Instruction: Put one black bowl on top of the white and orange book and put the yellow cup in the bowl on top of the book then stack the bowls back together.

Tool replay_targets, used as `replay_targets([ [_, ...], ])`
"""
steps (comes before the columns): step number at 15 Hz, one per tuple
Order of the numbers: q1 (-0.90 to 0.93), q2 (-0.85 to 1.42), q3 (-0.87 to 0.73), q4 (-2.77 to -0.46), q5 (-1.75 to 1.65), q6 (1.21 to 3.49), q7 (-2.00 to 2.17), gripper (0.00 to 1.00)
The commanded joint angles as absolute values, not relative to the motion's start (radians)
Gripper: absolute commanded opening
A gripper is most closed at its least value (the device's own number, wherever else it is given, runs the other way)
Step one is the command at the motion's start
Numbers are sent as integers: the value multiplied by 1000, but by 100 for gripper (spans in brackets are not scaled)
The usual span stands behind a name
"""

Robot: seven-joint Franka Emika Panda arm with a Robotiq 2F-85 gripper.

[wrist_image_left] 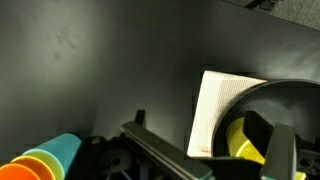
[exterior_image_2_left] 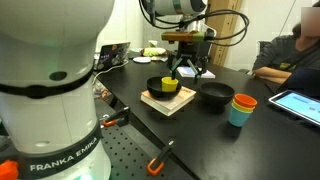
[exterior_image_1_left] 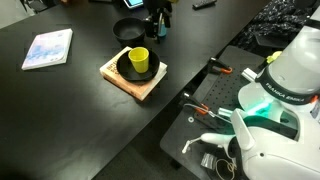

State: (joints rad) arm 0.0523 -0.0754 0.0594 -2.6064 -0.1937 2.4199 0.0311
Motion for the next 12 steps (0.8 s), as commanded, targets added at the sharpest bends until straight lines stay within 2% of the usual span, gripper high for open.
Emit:
replay_targets([
  [1, 38, -116, 41, -2683, -168, 2458, 1, 100],
  [8, 31, -61, 52, -2726, -110, 2642, 261, 100],
  [12, 29, -43, 56, -2733, -168, 2645, 439, 100],
])
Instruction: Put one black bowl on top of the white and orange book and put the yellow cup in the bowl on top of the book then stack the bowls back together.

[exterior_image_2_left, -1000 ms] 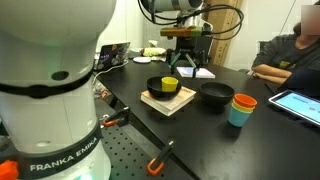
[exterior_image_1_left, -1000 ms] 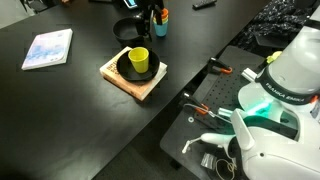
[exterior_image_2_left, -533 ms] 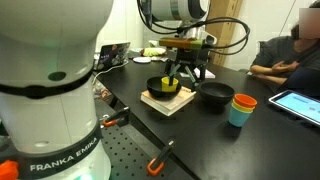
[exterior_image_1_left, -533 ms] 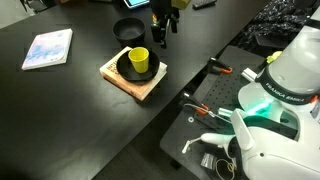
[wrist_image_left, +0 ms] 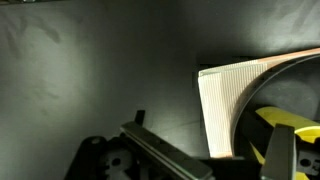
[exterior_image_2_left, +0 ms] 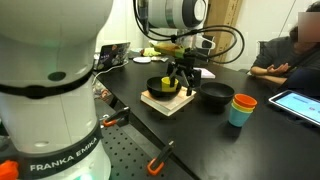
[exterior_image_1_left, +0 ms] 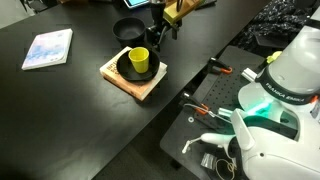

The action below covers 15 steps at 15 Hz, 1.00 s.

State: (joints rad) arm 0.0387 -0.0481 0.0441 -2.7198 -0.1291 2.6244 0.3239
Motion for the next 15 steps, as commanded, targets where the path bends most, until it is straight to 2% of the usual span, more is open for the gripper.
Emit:
replay_targets([
  [1, 32, -45, 57, -2740, -177, 2637, 469, 100],
  [15, 107, -30, 141, -2750, -67, 2664, 506, 100],
])
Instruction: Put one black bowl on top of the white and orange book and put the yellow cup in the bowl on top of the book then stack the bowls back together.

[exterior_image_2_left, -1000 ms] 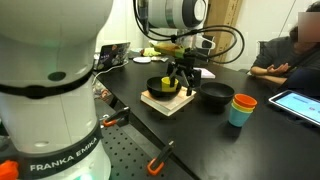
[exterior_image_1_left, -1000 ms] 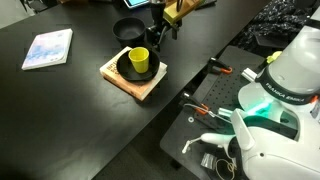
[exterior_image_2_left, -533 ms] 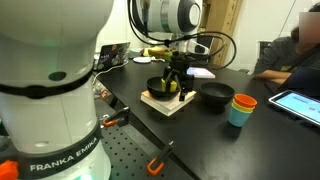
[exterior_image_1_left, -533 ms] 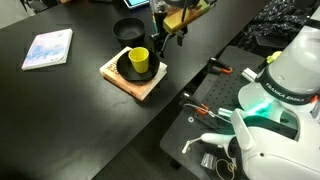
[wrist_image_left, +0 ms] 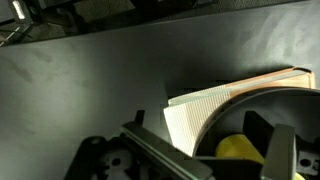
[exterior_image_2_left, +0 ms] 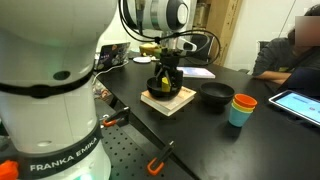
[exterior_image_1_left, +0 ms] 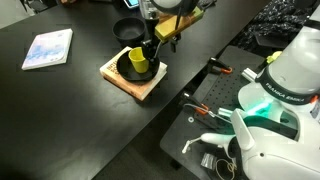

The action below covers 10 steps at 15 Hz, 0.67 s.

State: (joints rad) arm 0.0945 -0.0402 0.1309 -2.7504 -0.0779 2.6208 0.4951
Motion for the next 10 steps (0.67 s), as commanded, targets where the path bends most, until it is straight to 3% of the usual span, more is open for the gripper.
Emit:
replay_targets([
  [1, 110, -19, 145, -2750, -70, 2688, 508, 100],
  [8, 137, 40, 149, -2753, -103, 2816, 540, 100],
  [9, 139, 48, 145, -2753, -110, 2824, 537, 75],
  [10, 141, 53, 141, -2753, -117, 2825, 538, 75],
])
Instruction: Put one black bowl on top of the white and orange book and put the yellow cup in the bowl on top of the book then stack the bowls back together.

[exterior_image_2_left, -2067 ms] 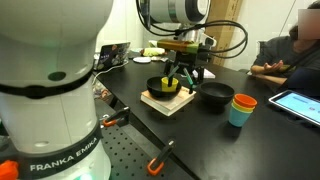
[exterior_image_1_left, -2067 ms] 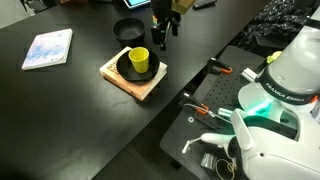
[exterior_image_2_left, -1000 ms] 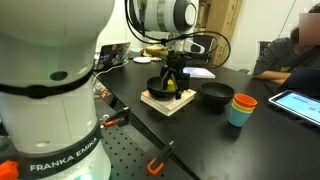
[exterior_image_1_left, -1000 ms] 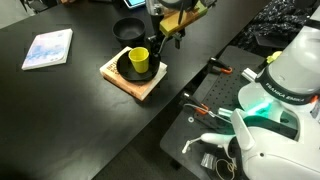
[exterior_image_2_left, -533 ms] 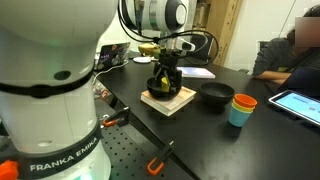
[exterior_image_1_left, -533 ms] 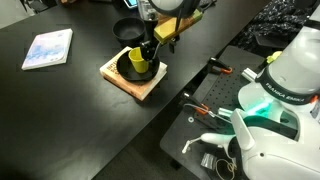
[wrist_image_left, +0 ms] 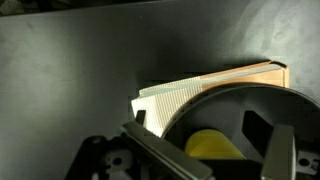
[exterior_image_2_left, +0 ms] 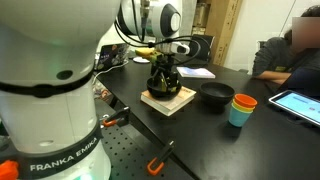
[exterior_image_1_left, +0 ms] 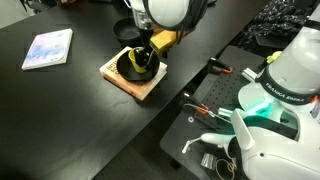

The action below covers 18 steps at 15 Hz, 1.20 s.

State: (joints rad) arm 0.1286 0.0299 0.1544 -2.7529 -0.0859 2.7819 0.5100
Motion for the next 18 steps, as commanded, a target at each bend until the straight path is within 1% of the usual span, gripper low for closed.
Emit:
replay_targets([
  [1, 143, 58, 138, -2753, -118, 2830, 536, 68],
  [2, 145, 63, 135, -2753, -118, 2834, 533, 58],
  [4, 148, 72, 128, -2753, -120, 2843, 533, 45],
  [7, 150, 83, 117, -2753, -123, 2852, 531, 20],
  [10, 152, 83, 102, -2753, -131, 2856, 538, 1],
  [13, 152, 72, 85, -2751, -164, 2855, 559, 1],
  [18, 146, 99, 27, -2683, -429, 2814, 751, 2],
])
